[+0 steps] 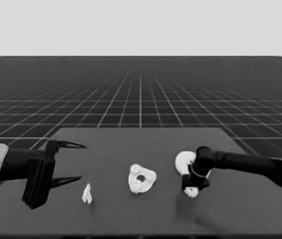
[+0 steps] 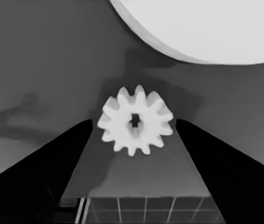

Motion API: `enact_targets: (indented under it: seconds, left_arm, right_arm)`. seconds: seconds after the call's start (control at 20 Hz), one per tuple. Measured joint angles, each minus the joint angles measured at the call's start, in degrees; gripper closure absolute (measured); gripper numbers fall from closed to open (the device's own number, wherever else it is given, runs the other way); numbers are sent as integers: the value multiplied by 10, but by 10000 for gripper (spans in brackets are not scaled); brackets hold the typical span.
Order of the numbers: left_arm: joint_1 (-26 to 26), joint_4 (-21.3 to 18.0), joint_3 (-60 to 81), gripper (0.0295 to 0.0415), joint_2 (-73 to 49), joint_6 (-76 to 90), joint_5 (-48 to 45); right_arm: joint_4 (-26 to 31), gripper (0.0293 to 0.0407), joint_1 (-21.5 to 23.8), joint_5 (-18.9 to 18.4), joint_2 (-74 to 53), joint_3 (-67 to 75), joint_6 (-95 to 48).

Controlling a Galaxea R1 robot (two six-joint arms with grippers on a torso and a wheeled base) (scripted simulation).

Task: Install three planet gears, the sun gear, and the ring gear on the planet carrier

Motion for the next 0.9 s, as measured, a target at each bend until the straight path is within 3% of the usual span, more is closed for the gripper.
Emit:
enact_targets:
  seconds: [0.1, 0.15, 0.5, 0.55, 0.65, 0.9]
  left_arm:
    - [0, 0, 0, 326, 0, 0, 0]
    - [0, 0, 0, 326, 0, 0, 0]
    - [0, 0, 0, 326, 0, 0, 0]
    - [0, 0, 0, 326, 0, 0, 0]
    - [0, 0, 0, 326, 0, 0, 0]
    - [0, 0, 0, 326, 0, 0, 0]
  right_arm:
    - [0, 386, 0, 0, 0, 0, 0]
    - [0, 390, 0, 0, 0, 0, 0]
    - [0, 390, 0, 0, 0, 0, 0]
    - [41, 390, 41, -27, -16, 41, 16]
    - [88, 390, 99, -48, -26, 66, 27]
    - [114, 390, 127, -57, -28, 72, 29]
